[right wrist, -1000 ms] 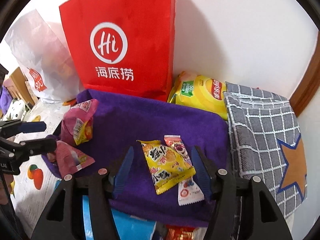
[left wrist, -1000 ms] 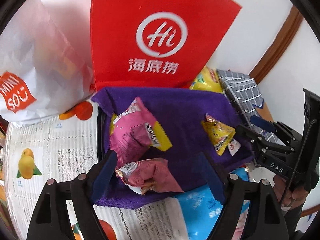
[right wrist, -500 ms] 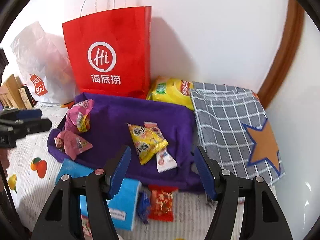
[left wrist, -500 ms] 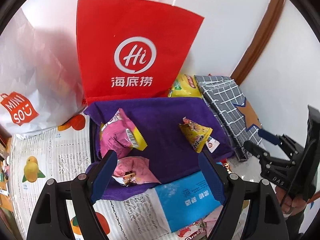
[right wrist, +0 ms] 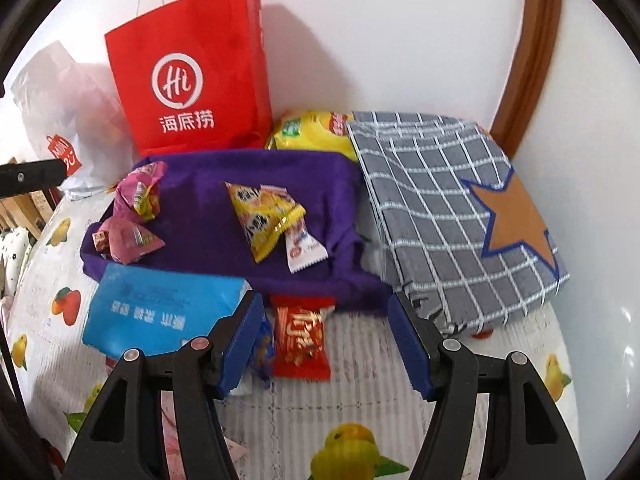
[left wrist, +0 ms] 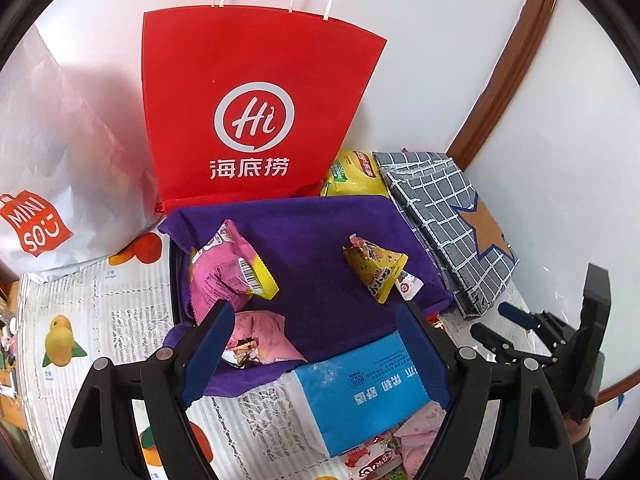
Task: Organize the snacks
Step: 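Move both tools back toward the red candy packet beside the tissue pack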
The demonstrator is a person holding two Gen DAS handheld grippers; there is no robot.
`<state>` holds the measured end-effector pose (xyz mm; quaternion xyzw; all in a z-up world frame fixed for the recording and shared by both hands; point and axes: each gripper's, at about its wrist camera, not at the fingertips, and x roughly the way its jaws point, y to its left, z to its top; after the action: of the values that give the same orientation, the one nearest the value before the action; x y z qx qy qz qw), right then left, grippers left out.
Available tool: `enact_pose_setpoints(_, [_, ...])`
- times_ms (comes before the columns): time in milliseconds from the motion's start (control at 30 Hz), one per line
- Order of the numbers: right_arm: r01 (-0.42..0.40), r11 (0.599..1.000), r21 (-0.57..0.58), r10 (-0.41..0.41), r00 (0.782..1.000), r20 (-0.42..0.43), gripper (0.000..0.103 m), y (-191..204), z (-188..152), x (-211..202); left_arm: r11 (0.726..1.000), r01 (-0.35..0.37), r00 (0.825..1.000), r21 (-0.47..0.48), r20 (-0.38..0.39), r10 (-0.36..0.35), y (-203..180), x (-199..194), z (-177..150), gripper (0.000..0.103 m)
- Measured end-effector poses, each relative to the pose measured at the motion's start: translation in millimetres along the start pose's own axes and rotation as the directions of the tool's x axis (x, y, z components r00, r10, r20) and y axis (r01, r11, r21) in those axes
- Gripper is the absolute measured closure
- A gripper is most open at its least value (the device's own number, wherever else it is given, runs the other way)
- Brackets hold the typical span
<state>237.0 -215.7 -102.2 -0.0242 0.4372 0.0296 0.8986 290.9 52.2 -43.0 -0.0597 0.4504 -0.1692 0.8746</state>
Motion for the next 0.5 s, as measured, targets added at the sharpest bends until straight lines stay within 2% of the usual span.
enact_pose_setpoints(500, [-0.003, 1.0, 0.023, 0.005, 0.996, -0.095, 0.038, -4, -28, 30, 1.0, -0.002, 1.0, 0.009, -0.017, 0.003, -1, 7, -2, 0.021])
